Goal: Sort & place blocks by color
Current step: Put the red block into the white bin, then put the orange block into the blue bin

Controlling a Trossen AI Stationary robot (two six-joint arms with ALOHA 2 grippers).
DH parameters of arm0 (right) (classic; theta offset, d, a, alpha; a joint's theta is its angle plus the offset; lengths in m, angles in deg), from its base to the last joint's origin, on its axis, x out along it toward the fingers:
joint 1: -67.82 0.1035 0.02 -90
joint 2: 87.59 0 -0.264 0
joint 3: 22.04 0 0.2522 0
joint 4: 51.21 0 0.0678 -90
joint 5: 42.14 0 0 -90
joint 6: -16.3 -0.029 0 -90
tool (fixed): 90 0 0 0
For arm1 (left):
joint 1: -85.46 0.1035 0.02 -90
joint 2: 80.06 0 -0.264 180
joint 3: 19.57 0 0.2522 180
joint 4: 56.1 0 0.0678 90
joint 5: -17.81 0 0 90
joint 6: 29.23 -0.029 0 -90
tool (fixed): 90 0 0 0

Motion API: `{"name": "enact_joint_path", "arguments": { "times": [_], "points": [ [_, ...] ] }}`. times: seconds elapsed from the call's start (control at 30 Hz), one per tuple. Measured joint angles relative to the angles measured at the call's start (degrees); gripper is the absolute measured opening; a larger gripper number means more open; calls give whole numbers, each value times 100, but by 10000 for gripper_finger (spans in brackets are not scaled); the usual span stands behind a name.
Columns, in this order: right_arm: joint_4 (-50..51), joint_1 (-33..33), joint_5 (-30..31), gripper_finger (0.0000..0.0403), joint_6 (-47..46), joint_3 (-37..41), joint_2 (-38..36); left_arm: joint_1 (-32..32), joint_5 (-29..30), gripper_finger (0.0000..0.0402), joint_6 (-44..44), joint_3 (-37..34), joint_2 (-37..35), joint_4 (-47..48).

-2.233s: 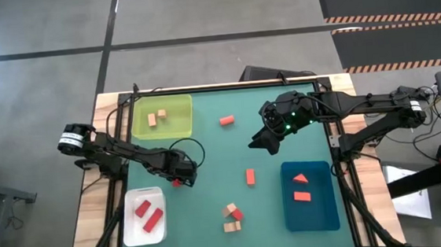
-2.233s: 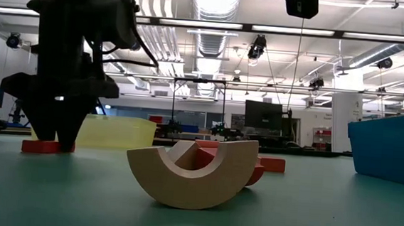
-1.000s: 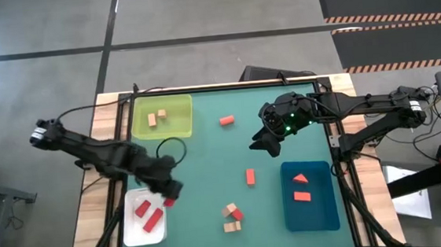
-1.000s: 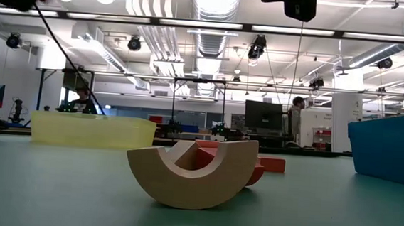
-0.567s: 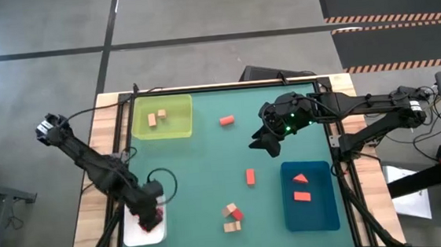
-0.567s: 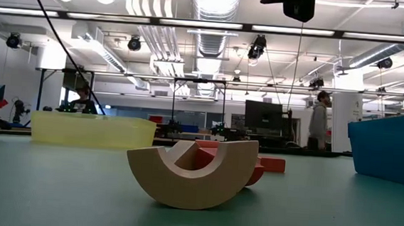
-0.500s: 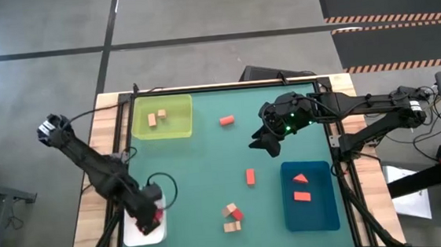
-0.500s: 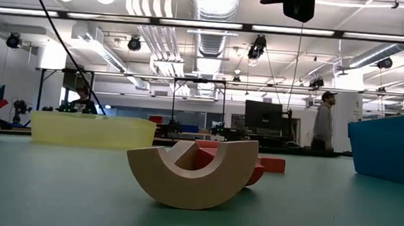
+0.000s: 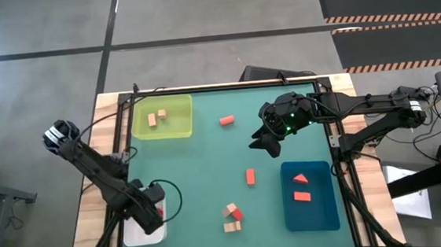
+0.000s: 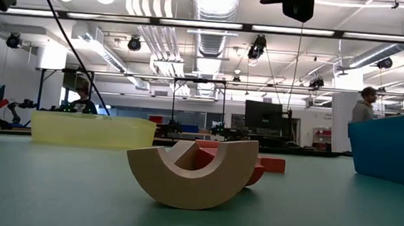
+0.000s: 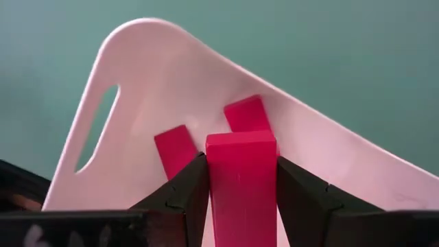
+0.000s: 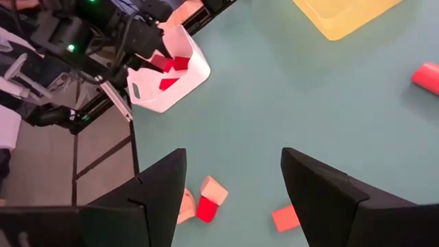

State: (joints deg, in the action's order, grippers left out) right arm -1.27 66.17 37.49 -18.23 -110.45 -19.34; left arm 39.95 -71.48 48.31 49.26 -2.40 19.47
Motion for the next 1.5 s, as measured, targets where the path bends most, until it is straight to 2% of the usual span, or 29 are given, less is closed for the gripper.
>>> {"name": "enact_joint_path", "arguments": {
  "times": [0.33, 0.7, 1.0, 1.27, 1.5],
  "points": [
    [0, 2, 0, 228, 27, 0, 0, -4, 4, 128, 163, -624, -15, -572],
    [2, 2, -2, 228, 68, 0, 0, -2, -24, 129, 324, -900, 24, -890],
    [2, 2, -2, 228, 55, 0, 0, 1, -41, 170, 324, -939, 24, -886],
    [4, 2, -4, 228, -196, 0, 0, 13, -210, 178, 315, -709, -81, -882],
    [2, 2, -3, 228, -963, 0, 0, 130, -264, 177, 315, 14, -428, -884]
  ]
}}
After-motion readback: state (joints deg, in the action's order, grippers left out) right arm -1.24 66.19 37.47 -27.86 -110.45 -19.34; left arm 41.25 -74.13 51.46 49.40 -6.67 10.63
